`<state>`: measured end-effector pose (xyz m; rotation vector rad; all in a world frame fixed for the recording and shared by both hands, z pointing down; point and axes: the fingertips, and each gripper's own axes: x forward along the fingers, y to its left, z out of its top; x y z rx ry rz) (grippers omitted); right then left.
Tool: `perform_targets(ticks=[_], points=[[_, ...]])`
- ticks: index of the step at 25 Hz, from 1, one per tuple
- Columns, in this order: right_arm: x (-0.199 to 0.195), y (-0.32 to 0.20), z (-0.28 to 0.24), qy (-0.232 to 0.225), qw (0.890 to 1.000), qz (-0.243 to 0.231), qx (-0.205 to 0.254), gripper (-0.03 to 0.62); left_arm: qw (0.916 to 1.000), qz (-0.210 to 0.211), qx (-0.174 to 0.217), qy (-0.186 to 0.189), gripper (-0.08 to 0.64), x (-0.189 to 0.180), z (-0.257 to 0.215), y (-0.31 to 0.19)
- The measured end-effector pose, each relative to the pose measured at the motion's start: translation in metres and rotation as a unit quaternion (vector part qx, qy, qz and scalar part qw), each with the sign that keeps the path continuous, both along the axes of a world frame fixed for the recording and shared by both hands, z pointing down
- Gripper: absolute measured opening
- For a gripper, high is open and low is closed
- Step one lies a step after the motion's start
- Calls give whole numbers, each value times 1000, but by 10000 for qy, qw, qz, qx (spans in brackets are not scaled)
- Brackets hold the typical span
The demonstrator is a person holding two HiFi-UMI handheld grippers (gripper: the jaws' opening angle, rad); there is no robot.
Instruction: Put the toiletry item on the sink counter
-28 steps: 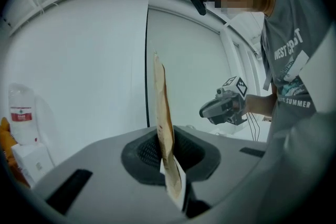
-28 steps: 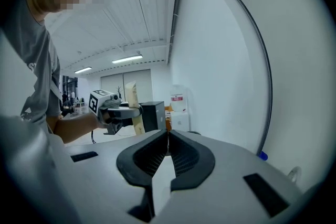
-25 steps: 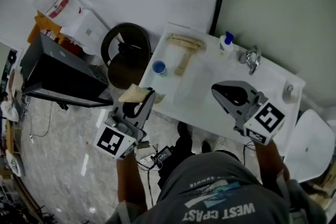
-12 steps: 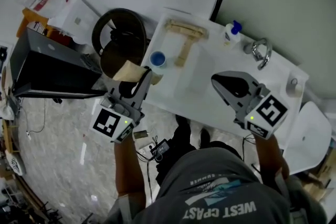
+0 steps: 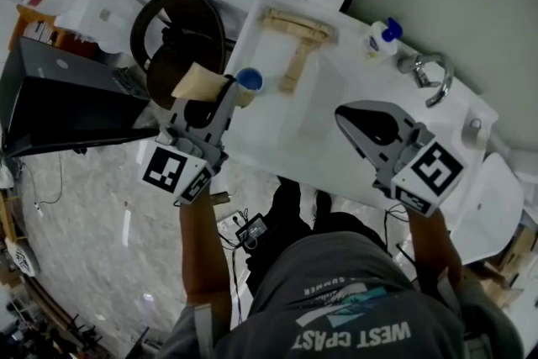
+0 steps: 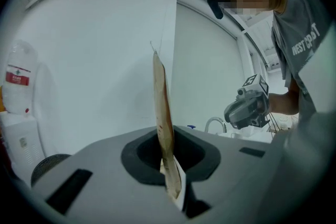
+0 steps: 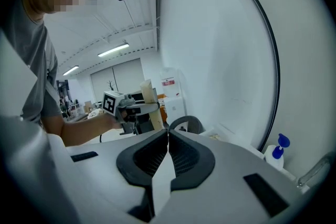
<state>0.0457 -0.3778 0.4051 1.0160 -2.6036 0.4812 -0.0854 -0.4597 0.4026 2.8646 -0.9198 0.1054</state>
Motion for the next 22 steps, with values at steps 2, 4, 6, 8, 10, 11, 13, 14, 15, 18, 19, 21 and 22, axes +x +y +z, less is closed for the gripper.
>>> perform_targets(ticks=[2,4,6,8,10,11,13,14,15,18,19,21,22], points=[[-3,-5,6,18,10000,-30,-42,32,10000,-24,-87,-15,21,-1,11,-8],[-5,-9,13,23,9999,-29,-102,32,9999,-14,-128,19,21,-1,22,-16],[-6,-12,22,44,9998,-17,-179,32,9998,-13,-169,41,21,-2,33,-22],[-8,-15,31,50,9997,2,-246,32,9997,-25,-219,55,21,-3,44,-29],[-9,-17,38,20,9995,49,-313,32,9996,-38,-258,73,22,-3,53,-35],[-10,-19,42,18,9994,62,-346,32,9996,-40,-278,83,21,-3,58,-38],[-12,-21,49,29,9991,66,-412,32,9994,-44,-330,101,23,-3,68,-44],[-12,-22,52,33,9990,62,-444,32,9993,-49,-357,111,22,-2,73,-47],[-13,-23,54,33,9988,56,-477,32,9992,-57,-383,125,23,-1,78,-50],[-13,-26,61,26,9983,42,-579,32,9987,-96,-451,202,21,1,90,-58],[-13,-27,63,34,9982,40,-605,32,9986,-103,-463,228,22,2,92,-60],[-14,-27,68,48,9979,42,-647,32,9985,-99,-473,262,23,4,97,-63],[-15,-27,71,48,9978,44,-666,32,9985,-90,-475,275,22,5,99,-64]])
